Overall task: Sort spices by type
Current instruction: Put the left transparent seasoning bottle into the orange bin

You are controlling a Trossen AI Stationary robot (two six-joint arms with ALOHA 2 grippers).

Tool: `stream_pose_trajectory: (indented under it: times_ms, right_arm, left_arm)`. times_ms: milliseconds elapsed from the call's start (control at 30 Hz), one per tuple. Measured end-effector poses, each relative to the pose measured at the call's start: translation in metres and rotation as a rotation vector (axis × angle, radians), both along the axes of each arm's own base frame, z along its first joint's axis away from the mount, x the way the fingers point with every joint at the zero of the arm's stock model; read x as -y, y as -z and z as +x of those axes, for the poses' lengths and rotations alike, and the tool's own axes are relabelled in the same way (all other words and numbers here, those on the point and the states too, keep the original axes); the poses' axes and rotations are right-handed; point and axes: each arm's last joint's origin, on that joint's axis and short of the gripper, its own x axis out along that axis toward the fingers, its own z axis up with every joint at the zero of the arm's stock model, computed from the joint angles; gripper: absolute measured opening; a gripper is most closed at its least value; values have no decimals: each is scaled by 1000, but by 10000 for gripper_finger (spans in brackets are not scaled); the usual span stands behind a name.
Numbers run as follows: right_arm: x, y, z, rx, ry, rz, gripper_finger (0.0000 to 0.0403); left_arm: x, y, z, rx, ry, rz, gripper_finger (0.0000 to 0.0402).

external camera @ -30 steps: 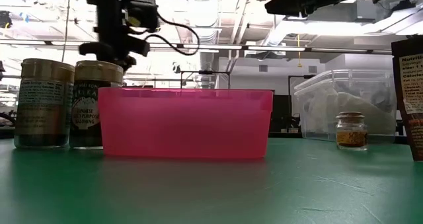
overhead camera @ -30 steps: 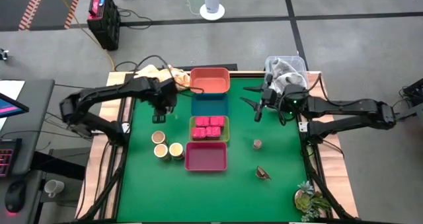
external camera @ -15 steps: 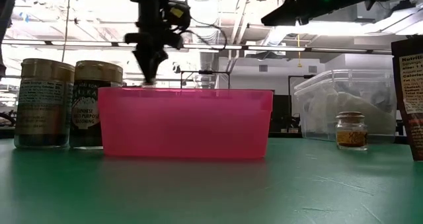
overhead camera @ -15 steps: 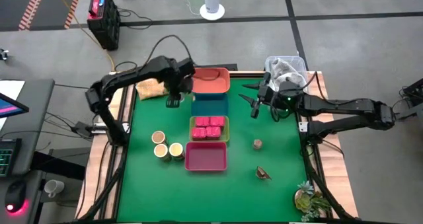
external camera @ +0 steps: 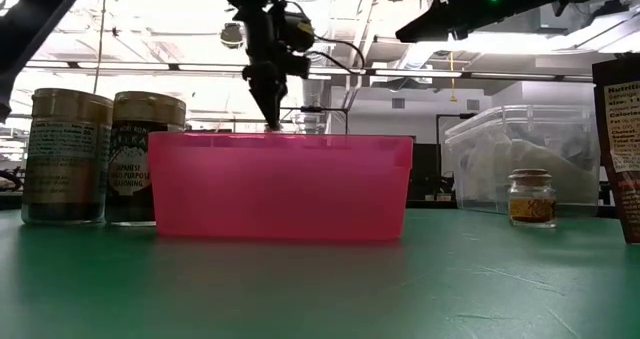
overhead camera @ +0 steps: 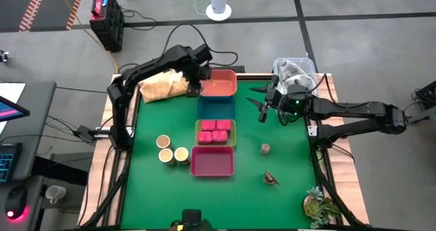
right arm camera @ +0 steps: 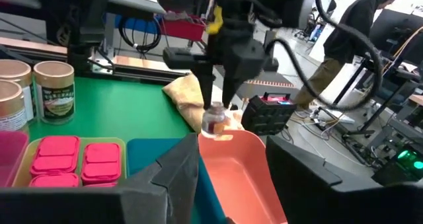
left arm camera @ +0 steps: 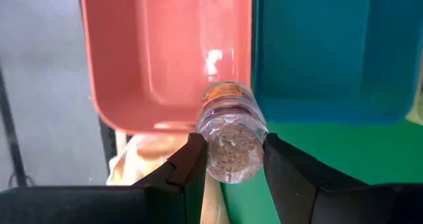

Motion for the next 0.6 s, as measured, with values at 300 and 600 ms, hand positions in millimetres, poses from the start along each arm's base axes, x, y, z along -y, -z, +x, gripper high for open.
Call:
stream_pose_trajectory:
  times_ms: [300,600]
  right_arm:
    - [1,0,0,4,6,-1,209]
    - [0,-1,0,17,-29,5,209]
  left_arm:
    - [-7,4,10,67,47,22,132]
    - [-32,12,21,171,15,115,132]
